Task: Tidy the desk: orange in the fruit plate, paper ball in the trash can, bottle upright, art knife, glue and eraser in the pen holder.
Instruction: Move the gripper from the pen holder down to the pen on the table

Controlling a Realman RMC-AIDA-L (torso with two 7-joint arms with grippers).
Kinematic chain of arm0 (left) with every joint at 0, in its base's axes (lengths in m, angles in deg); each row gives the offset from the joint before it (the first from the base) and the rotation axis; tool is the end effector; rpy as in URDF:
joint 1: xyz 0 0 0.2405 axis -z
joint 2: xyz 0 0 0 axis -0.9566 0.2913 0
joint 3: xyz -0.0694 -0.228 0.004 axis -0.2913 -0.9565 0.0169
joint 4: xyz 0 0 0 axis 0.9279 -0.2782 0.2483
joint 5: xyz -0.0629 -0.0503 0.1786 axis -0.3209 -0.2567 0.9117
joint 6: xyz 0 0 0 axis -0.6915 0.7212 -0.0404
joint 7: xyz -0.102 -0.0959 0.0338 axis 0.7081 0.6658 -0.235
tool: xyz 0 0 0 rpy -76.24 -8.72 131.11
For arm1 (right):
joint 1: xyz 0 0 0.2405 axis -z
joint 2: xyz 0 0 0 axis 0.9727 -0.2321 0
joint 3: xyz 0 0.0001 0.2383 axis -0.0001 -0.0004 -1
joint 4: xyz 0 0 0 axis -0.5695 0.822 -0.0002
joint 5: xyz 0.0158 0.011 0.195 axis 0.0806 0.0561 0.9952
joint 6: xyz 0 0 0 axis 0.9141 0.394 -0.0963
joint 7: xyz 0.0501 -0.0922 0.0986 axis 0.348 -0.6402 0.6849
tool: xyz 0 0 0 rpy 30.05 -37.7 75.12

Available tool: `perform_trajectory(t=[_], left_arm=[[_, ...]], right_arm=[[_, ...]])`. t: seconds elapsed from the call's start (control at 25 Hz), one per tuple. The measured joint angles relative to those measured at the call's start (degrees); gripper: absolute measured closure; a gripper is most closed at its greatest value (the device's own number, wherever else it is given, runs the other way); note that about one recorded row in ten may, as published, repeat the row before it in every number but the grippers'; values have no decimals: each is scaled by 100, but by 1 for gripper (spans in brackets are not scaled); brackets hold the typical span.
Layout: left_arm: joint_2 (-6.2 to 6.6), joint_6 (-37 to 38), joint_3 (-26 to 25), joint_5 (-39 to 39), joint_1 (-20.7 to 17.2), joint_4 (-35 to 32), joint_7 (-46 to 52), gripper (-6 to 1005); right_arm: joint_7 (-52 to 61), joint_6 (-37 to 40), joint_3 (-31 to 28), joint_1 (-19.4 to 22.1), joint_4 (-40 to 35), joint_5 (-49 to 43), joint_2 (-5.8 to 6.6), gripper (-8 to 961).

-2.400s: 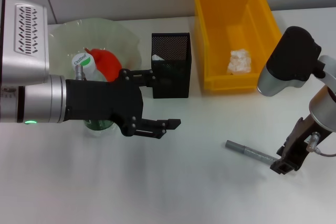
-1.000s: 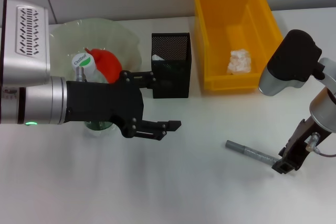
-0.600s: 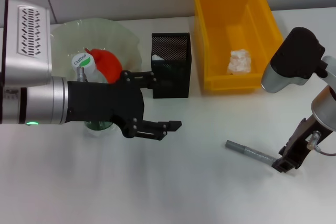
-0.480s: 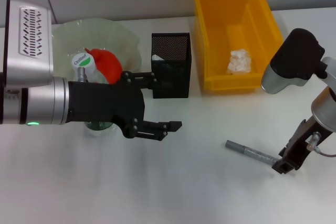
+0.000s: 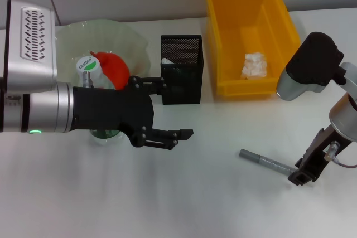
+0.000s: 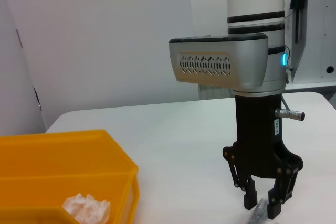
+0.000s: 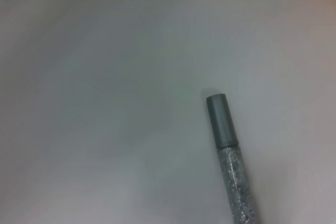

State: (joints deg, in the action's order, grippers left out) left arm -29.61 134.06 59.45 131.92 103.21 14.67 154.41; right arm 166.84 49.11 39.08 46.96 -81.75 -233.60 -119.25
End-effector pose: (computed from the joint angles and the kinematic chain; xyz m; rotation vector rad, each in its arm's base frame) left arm -0.1573 0.3159 -0.0227 -2.9563 0.0943 -0.5395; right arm 0.2184 0.2973 0.0090 -2.6185 0.9722 -0.8070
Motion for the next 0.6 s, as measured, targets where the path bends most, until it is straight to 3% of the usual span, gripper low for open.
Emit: perform_trajectory(t=[0.2, 0.28, 0.6], left_arm=[[0, 0, 0, -1, 0, 0, -3, 187], [0, 0, 0, -1, 0, 0, -6, 187], [0, 1, -1, -2, 0, 0, -9, 187]], right_arm=[[2, 0, 0, 0, 5, 0, 0, 618], [2, -4, 0, 0, 9, 0, 0, 760], [22, -9, 0, 0, 12, 0, 0, 759]])
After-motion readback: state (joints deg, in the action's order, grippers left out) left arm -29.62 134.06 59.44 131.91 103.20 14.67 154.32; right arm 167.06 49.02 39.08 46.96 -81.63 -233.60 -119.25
